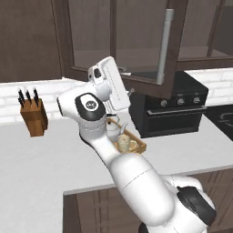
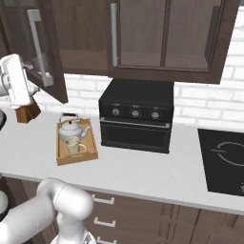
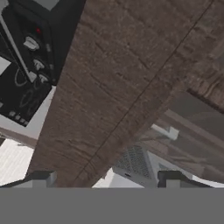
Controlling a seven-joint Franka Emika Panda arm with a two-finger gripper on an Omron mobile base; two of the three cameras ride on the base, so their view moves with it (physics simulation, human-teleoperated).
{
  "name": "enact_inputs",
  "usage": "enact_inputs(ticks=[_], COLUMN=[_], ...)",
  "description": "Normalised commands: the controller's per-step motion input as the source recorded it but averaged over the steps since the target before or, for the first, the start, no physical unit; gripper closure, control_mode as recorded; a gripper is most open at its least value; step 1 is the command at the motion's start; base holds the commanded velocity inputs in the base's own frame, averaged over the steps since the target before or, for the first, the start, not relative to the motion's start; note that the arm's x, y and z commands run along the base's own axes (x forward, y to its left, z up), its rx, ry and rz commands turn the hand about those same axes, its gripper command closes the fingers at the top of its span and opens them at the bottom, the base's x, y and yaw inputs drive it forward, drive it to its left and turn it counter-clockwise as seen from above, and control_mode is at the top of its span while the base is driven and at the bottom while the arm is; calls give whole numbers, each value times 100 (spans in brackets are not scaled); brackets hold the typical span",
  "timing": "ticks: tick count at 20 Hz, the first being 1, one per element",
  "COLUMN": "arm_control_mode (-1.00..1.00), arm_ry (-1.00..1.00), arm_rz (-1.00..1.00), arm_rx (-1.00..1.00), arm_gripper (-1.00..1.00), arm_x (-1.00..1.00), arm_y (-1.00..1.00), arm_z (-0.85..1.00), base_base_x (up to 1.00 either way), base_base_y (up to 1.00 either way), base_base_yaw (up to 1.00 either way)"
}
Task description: Pick the kettle from the counter and place it on the tray. Then pick the mug from the cabinet and place it on the tray. Then close the cabinet doors.
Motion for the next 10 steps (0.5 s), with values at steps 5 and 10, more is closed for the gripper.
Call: enact_inputs(ticks=[5,10], arm_control_mode=[-100,-100], arm_ry=[0,6], arm_rz=[31,23], arm_rx=[6,2], arm_gripper=[-100,-100], arm_x=[59,83], arm_y=[-45,-29], arm_z=[20,15], base_base_x=[0,0], base_base_y=[0,0], base_base_yaw=[0,0])
